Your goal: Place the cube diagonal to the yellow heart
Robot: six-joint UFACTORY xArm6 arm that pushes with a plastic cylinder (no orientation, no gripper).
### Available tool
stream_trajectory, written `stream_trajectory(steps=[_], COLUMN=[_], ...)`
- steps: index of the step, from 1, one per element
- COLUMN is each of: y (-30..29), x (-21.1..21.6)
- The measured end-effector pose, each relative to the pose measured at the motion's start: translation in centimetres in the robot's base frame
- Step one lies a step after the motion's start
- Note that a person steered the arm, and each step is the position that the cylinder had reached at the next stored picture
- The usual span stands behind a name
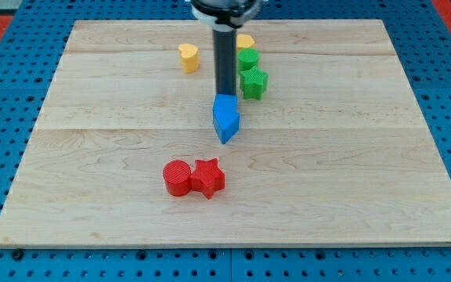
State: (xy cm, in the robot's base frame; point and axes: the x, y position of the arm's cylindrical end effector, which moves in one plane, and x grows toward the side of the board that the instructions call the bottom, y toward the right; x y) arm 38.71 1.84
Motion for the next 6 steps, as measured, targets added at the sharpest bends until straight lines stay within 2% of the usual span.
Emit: stream_trajectory(steps=[2, 3, 4, 5, 6], y=[5.0, 9.6, 7.8, 5.5, 0.8], x=[2.4, 3.2, 2.7, 0.1, -0.6])
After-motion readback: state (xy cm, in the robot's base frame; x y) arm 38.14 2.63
